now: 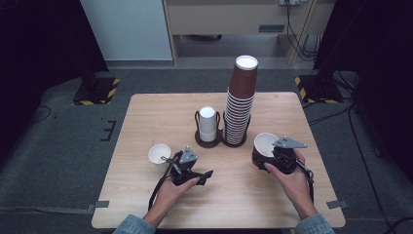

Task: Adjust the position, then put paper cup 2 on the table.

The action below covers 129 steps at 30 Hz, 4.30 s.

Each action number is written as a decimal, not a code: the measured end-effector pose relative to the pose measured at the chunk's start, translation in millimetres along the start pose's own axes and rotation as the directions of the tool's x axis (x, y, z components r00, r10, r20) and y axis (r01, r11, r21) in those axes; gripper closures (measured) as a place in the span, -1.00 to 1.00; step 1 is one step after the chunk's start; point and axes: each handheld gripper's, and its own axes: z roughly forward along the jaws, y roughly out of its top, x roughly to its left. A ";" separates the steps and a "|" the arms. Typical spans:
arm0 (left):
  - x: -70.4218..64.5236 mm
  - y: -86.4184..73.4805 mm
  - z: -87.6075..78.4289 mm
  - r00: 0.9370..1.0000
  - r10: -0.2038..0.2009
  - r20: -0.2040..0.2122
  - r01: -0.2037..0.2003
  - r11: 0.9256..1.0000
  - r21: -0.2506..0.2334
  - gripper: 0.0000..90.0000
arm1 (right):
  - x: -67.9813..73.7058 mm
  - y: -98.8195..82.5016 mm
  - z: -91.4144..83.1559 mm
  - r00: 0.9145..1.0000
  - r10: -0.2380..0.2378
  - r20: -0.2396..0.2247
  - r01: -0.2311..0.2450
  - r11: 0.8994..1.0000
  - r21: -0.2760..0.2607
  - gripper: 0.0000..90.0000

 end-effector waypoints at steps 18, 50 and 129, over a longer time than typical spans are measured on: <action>1.2 -2.0 2.5 1.000 -0.009 -0.006 0.009 1.000 0.024 -0.68 | -18.1 -2.7 10.6 0.998 0.032 0.050 -0.033 0.999 0.006 -0.72; 3.6 -2.5 2.2 1.000 -0.013 -0.010 0.013 0.999 0.036 -0.68 | 8.3 -13.8 29.4 1.000 -0.005 0.007 0.005 0.998 0.059 -0.73; 4.3 -3.3 1.6 1.000 -0.005 -0.011 0.006 0.999 0.042 -0.69 | -27.0 -46.3 -24.3 0.997 0.029 0.073 -0.034 0.997 0.074 -0.81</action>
